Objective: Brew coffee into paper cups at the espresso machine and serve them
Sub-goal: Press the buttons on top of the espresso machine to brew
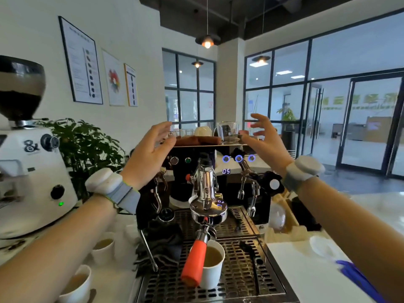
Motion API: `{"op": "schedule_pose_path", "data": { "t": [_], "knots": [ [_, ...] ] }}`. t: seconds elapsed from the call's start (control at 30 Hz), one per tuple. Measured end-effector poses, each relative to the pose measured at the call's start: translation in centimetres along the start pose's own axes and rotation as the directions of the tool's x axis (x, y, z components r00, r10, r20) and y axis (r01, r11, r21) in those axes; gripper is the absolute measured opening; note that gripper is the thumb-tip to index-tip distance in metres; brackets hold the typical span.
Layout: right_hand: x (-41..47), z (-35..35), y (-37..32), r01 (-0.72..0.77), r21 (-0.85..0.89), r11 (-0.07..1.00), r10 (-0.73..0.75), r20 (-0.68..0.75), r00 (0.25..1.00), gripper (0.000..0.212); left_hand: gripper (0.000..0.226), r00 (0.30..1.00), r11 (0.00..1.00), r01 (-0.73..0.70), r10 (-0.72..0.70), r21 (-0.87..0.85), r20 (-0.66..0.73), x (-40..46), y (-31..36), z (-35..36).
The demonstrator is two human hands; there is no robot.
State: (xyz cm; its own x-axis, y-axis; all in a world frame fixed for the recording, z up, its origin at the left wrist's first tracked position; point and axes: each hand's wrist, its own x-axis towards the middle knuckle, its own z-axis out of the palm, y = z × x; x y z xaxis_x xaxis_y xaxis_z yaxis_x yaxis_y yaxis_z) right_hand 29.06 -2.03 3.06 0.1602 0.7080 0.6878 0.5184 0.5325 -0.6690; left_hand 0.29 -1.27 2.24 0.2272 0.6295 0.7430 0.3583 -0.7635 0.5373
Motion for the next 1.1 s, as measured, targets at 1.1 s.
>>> {"op": "schedule_pose_path", "data": {
  "t": [1.1],
  "knots": [
    [4.3,-0.9,5.6,-0.04,-0.854,0.519,0.249,0.106,0.963,0.033,0.041,0.986,0.873,-0.115,0.16,0.475,-0.055,0.0,-3.3,0.4]
  ]
}}
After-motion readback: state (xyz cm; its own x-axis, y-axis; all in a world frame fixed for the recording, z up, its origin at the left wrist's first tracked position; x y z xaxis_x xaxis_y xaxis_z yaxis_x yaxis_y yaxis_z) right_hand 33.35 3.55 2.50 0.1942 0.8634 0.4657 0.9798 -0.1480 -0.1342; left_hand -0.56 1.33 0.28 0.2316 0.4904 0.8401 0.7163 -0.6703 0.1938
